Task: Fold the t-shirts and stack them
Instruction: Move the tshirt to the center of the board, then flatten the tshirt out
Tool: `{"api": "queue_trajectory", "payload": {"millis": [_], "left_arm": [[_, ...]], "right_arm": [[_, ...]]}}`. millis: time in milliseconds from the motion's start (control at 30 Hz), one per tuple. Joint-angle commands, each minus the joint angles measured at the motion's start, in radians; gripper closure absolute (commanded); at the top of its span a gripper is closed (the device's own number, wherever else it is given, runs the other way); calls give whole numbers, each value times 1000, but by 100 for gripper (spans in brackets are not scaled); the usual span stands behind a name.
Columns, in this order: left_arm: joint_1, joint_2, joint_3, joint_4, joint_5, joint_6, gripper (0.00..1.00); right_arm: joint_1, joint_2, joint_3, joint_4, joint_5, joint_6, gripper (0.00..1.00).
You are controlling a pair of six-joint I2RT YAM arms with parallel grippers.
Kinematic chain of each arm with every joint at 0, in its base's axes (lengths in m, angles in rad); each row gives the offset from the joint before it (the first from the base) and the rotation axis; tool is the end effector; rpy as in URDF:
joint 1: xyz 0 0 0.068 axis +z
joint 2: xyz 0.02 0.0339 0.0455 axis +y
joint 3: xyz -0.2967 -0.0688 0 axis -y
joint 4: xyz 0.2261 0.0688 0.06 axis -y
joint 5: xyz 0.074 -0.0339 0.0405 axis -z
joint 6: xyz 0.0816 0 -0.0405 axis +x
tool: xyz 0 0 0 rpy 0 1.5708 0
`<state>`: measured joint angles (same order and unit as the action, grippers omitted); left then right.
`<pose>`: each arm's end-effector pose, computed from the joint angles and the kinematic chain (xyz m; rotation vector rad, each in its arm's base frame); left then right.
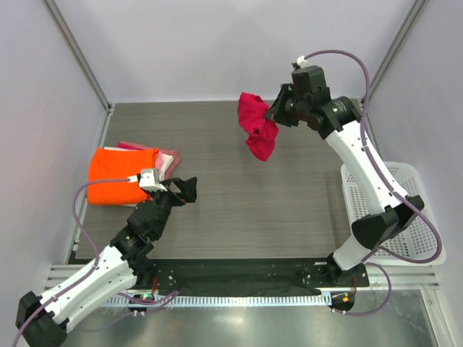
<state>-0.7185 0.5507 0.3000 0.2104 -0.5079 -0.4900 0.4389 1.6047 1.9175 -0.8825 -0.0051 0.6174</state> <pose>0.1362 -0.0664 0.2649 -0.2116 1.6176 -0.5257 0.3237 0.1524 0.4528 0.1935 2.1972 0.6129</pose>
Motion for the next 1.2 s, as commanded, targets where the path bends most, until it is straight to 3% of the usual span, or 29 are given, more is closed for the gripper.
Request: {"api": "queue_trajectory", "payload": {"millis": [0,133,200,233,267,333,500,733,967,1167], "left_arm": [[1,-18,-7,15,-35,5,0],[2,-15,-6,17,-37,5,0],[1,-11,-4,18,-31,5,0],[1,-8,-4,18,-29,5,1],[1,-8,-2,18,-27,5,1],[1,-5,-2,21,-27,5,1],[1,-6,-1,18,-29,5,0],[2,0,1,23,-23,5,0],[1,17,10,20,-20,5,0],[1,11,4,21,-21,5,0]], "right_arm": [[-11,-129,21,60,37,-76,94],[1,-175,-191,94,-67,-90,94],[46,-190,-277,119,-126,-138,86],[70,-190,-346,117,-121,-159,78],[136,-192,-380,113,-108,-178,52],[187,-209,-487,114,-35,-199,40],[216,-298,-739,220,1,-165,41],[216,-325,-932,312,148,-105,47],[216,-208,-937,385,143,-102,53],[218,-123,-960,497,17,-68,49]]}}
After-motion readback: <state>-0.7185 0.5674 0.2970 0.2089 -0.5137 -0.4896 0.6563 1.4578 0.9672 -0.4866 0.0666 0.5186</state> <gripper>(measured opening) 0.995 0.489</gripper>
